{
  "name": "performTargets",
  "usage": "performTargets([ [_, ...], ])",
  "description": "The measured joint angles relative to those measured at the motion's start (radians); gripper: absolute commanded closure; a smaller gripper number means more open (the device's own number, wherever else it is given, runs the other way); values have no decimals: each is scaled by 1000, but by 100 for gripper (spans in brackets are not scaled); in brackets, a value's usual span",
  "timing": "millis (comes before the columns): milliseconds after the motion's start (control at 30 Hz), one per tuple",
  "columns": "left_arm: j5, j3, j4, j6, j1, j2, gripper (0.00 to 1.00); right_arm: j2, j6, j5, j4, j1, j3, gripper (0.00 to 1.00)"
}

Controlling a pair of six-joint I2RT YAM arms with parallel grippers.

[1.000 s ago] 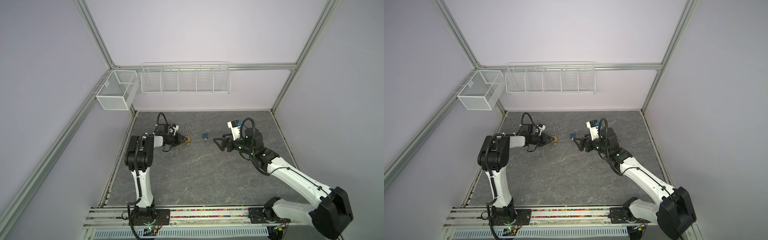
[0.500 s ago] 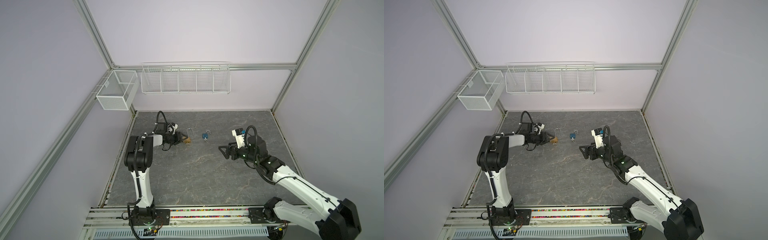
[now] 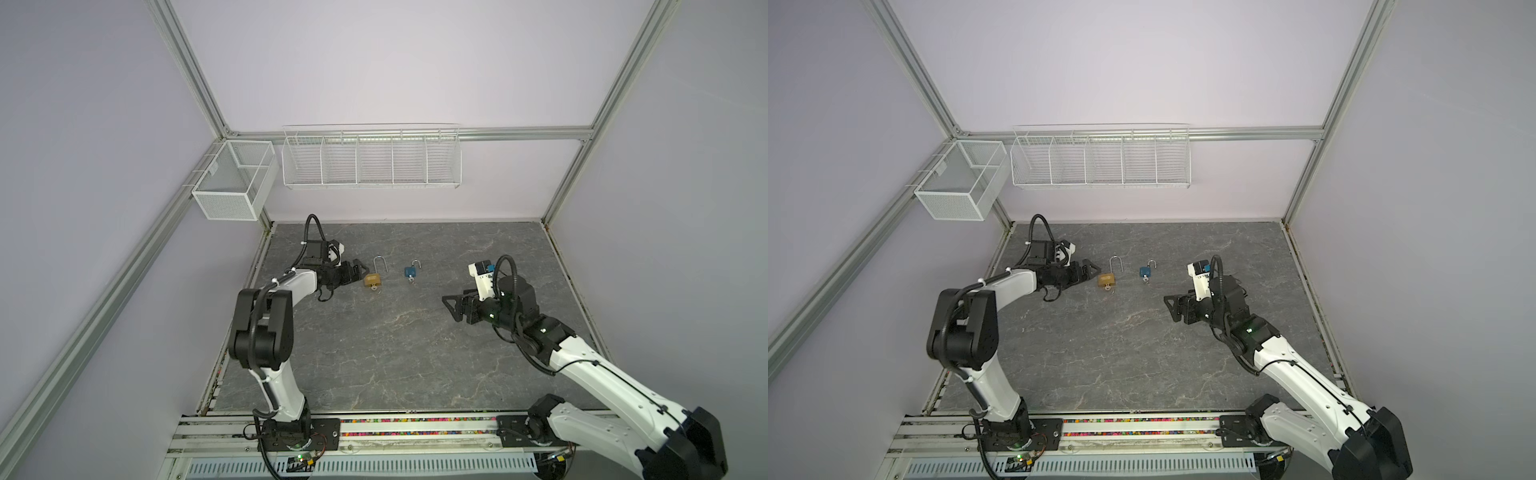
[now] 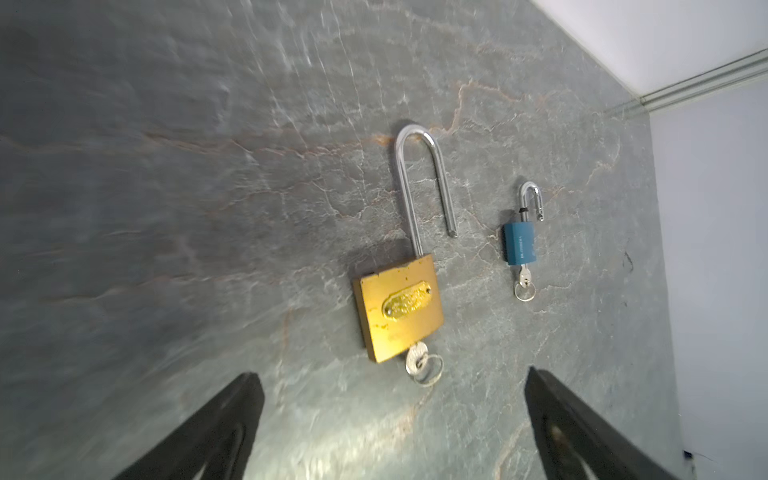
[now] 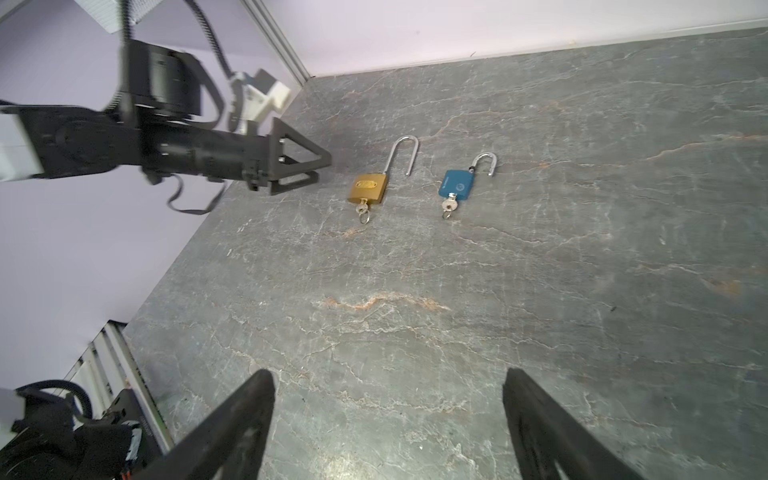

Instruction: Unlock with the key

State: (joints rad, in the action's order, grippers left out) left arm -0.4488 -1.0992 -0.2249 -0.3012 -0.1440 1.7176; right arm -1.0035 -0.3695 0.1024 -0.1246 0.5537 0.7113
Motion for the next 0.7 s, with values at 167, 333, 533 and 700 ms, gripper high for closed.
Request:
performTargets([
  [167,258,141,-62,8,0,-412,1,31,3,-136,-90,-10,-3,11],
  [333,583,483,39,8,0,-889,1,223,29,-370,-149,-28,-85,11],
  [533,851,1034,346,94,0,-1236,1,457,278,-625,-64,-43,-247,12],
  [700,980,1096,563,124,9,-1215,1,495,366,-752,-19,-43,-352,11],
])
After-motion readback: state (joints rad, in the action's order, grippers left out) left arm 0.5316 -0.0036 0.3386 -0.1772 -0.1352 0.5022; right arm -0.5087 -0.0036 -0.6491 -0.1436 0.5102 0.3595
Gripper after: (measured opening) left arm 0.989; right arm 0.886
